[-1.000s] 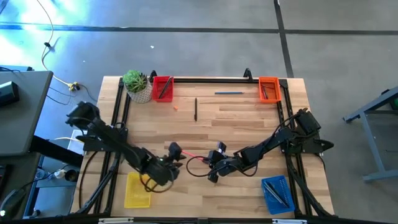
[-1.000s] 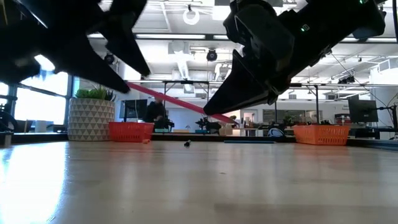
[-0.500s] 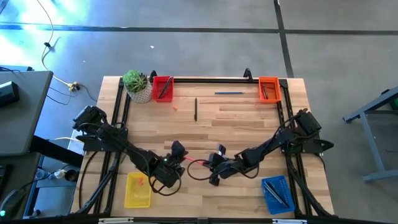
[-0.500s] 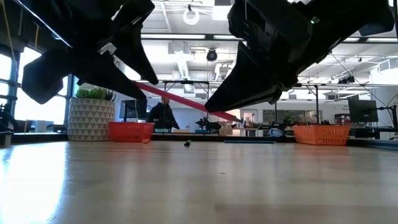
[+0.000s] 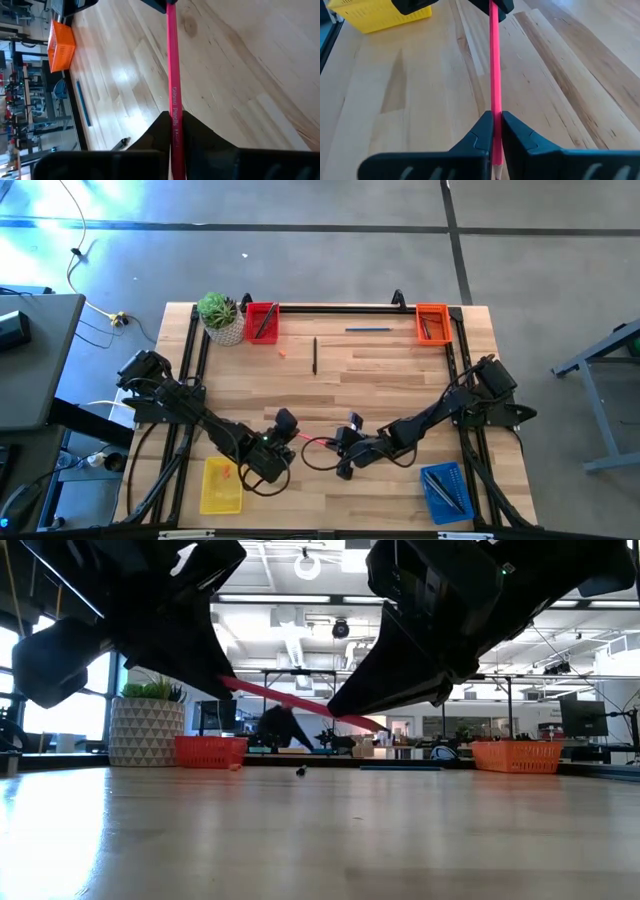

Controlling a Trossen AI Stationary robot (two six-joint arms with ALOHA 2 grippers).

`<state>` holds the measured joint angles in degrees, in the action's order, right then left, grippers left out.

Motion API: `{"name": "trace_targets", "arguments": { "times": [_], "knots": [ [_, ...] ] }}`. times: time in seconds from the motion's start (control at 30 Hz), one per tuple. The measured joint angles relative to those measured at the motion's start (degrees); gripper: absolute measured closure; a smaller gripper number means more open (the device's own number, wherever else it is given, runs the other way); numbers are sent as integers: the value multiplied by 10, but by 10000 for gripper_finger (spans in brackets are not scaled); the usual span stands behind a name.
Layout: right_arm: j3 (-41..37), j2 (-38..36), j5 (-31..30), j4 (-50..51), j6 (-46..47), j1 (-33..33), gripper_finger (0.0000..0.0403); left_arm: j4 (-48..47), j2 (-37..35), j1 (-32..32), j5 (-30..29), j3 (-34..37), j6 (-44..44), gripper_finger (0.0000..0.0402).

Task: Sort crayons/erasers/pens/pencils in bins
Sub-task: Put the pink pencil into the red bin

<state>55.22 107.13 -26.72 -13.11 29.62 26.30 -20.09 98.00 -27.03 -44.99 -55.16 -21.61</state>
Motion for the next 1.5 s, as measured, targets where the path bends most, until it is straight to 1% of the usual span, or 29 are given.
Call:
{"name": "trace_targets", "arguments": {
  "times": [0.13, 0.33, 0.43, 0.5, 0.6, 0.67, 0.73, 0.83, 0.9, 0.97, 1.07, 1.13, 1.23, 1.3, 1.4, 1.5],
  "knots": [
    [0, 0, -3, -1, -1, 0, 366, -10, 0, 0, -1, 0, 11, 391],
    [0, -12, -35, 1, -1, 5, 289, -60, -1, 0, 0, 0, 74, 395],
    [0, -30, -48, 2, -14, 11, 248, -93, -1, 0, -4, 0, 124, 396],
    [0, -47, -52, 3, -31, 17, 225, -130, -1, 4, -18, 0, 169, 396],
    [0, -69, -69, 7, -44, 30, 210, -182, -13, 17, -42, 15, 247, 397],
    [0, -82, -94, 18, -54, 42, 215, -198, -37, 36, -56, 41, 305, 397],
    [1, -87, -118, 33, -57, 53, 231, -205, -78, 63, -64, 77, 364, 397],
    [1, -89, -136, 52, -57, 67, 271, -197, -157, 113, -66, 134, 438, 398],
    [1, -89, -138, 55, -57, 72, 304, -177, -217, 153, -66, 170, 469, 398],
    [1, -89, -138, 55, -57, 74, 338, -152, -277, 194, -66, 204, 484, 398],
    [1, -89, -137, 54, -63, 74, 387, -95, -349, 263, -53, 245, 475, 398],
    [1, -89, -136, 51, -70, 72, 397, -44, -380, 312, -33, 269, 452, 398],
    [1, -89, -135, 51, -71, 67, 385, 54, -395, 388, 12, 294, 398, 398],
    [1, -89, -134, 49, -71, 67, 384, 107, -386, 443, 48, 297, 378, 398],
    [1, -89, -131, 49, -72, 67, 391, 158, -362, 517, 105, 299, 370, 398],
    [1, -89, -127, 47, -72, 67, 401, 191, -328, 569, 143, 299, 368, 398]
  ]
}}
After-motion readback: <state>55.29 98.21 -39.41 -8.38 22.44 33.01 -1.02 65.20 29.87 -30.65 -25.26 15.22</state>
